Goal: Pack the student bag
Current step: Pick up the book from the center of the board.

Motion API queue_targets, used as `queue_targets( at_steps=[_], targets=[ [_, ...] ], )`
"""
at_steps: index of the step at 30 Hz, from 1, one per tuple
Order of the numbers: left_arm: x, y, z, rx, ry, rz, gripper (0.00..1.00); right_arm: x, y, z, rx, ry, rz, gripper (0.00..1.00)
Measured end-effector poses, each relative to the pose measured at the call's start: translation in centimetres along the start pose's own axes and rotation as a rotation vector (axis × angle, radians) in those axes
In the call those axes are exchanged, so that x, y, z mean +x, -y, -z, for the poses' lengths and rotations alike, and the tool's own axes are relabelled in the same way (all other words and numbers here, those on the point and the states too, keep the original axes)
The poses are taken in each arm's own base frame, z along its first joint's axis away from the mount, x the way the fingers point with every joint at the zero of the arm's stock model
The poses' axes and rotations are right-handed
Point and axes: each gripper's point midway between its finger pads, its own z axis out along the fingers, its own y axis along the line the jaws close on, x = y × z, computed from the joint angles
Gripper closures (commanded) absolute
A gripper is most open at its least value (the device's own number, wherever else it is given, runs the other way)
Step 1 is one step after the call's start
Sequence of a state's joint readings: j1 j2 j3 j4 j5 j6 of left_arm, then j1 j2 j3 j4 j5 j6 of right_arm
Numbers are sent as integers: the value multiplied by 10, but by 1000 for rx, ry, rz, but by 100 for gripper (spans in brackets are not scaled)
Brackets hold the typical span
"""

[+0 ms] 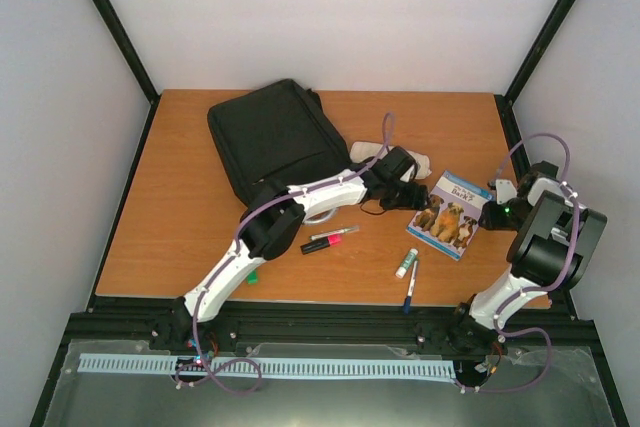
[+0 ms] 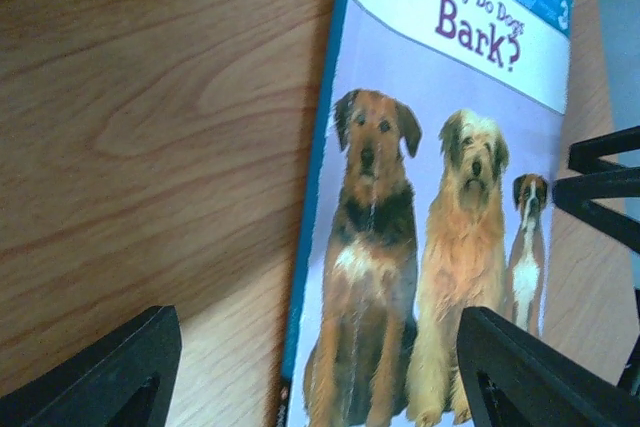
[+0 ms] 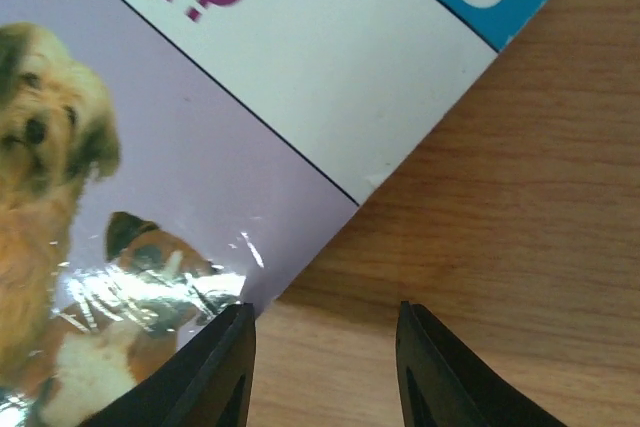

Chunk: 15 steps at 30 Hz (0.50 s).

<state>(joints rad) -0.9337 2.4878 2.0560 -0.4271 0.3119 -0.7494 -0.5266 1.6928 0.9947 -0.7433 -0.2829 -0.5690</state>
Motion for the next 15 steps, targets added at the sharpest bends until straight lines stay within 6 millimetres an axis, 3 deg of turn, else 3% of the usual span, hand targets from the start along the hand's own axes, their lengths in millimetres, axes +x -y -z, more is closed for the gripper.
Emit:
queue_targets(
  at_steps=[7, 15],
  targets=[
    [-2, 13, -12, 72, -28, 32, 30, 2, 10, -9, 39, -15, 17, 61],
    [11, 25, -19, 183, -92, 85, 40, 1, 10, -11, 47, -7, 28, 61]
  ],
)
